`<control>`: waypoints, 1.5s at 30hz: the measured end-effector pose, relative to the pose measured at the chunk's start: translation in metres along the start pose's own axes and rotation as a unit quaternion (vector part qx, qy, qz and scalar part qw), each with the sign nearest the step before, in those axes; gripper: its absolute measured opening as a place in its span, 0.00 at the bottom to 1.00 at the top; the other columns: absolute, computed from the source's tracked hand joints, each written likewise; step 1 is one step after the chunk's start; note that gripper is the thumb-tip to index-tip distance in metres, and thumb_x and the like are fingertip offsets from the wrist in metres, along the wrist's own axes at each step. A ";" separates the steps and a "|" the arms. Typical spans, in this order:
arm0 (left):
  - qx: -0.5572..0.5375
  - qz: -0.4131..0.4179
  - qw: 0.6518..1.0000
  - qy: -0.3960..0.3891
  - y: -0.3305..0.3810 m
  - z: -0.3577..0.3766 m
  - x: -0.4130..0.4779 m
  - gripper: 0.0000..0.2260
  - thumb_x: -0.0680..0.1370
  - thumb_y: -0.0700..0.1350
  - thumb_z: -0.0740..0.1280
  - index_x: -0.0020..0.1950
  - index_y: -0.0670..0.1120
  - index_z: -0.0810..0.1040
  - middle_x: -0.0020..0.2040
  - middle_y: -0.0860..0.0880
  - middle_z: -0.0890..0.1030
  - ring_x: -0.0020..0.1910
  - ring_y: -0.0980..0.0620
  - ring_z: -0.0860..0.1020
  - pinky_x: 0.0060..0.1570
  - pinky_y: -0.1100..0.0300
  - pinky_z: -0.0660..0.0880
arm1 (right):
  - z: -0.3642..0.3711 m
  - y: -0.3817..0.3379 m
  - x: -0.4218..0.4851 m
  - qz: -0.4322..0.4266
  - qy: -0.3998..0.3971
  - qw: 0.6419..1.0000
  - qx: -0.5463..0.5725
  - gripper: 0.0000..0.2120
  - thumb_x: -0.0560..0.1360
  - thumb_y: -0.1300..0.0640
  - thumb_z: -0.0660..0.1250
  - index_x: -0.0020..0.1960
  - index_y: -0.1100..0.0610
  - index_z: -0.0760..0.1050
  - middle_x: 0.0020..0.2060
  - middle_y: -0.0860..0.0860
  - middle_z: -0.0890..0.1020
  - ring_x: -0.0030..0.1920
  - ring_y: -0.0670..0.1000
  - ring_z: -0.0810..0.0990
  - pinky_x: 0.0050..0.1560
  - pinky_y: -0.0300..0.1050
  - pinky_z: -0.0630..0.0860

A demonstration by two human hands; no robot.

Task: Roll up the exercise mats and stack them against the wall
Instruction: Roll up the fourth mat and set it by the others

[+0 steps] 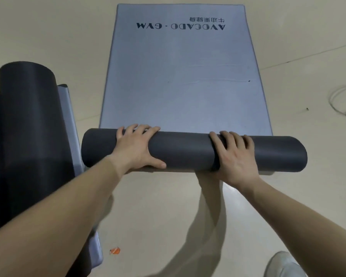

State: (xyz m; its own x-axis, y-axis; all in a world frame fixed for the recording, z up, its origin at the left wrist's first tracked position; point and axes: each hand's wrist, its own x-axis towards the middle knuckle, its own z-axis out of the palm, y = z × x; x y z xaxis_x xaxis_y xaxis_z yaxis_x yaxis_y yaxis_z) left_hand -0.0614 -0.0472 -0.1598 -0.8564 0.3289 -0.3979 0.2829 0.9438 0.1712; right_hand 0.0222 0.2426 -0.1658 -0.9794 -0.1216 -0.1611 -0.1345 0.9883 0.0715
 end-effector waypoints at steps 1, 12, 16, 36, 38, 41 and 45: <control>-0.007 0.015 1.000 0.013 -0.002 0.000 0.003 0.52 0.61 0.79 0.67 0.80 0.60 0.55 0.79 0.51 0.61 0.79 0.45 0.57 0.78 0.40 0.49 | -0.002 0.002 0.010 -0.001 0.000 1.000 0.006 0.50 0.60 0.34 0.74 0.76 0.49 0.60 0.66 0.54 0.72 0.64 0.59 0.72 0.68 0.61 0.64; 0.054 0.072 0.995 -0.050 -0.008 -0.033 0.052 0.56 0.56 0.73 0.75 0.79 0.58 0.57 0.70 0.53 0.73 0.65 0.46 0.75 0.66 0.45 0.70 | -0.007 0.015 0.070 -0.024 -0.008 0.999 -0.046 0.53 0.57 0.35 0.78 0.74 0.50 0.59 0.62 0.54 0.74 0.60 0.59 0.74 0.66 0.61 0.68; 0.023 0.047 0.992 -0.111 0.001 -0.029 0.021 0.53 0.56 0.71 0.76 0.77 0.59 0.59 0.66 0.54 0.75 0.60 0.47 0.77 0.61 0.47 0.74 | -0.026 0.008 0.051 -0.041 -0.094 0.994 -0.042 0.49 0.57 0.33 0.75 0.71 0.48 0.59 0.57 0.51 0.73 0.54 0.57 0.75 0.60 0.54 0.71; 0.041 -0.059 0.997 0.016 0.028 -0.017 -0.048 0.46 0.69 0.76 0.65 0.82 0.56 0.57 0.81 0.53 0.63 0.80 0.45 0.60 0.76 0.42 0.56 | -0.046 0.006 0.038 0.002 -0.247 0.963 0.107 0.61 0.52 0.28 0.77 0.78 0.40 0.55 0.72 0.49 0.68 0.73 0.56 0.65 0.72 0.62 0.60; 0.069 -0.044 0.996 0.023 0.027 0.002 -0.056 0.52 0.66 0.78 0.65 0.82 0.56 0.50 0.83 0.53 0.54 0.82 0.44 0.49 0.78 0.39 0.46 | -0.043 0.005 0.038 0.000 -0.219 0.970 0.107 0.62 0.51 0.28 0.77 0.78 0.41 0.54 0.74 0.50 0.63 0.75 0.57 0.60 0.73 0.63 0.57; 0.037 -0.012 0.999 0.006 0.008 -0.008 -0.017 0.56 0.61 0.80 0.67 0.82 0.57 0.52 0.82 0.54 0.57 0.82 0.46 0.52 0.79 0.40 0.46 | -0.017 -0.005 0.008 -0.002 -0.069 0.998 0.014 0.60 0.53 0.36 0.81 0.78 0.50 0.57 0.71 0.55 0.65 0.71 0.60 0.65 0.71 0.66 0.59; 0.020 0.025 0.999 0.007 -0.001 -0.018 0.008 0.55 0.64 0.78 0.68 0.83 0.55 0.51 0.83 0.54 0.55 0.82 0.46 0.52 0.80 0.41 0.46 | -0.011 0.003 0.030 -0.001 -0.009 1.000 0.001 0.54 0.56 0.38 0.79 0.76 0.49 0.59 0.66 0.54 0.72 0.66 0.59 0.72 0.68 0.65 0.63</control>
State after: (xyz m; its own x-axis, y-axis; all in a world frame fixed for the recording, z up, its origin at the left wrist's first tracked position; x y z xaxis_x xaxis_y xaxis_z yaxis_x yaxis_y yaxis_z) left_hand -0.0765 -0.0462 -0.1466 -0.8465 0.3751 -0.3778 0.3417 0.9270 0.1548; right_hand -0.0088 0.2405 -0.1595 -0.9763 -0.1216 -0.1791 -0.1357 0.9884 0.0686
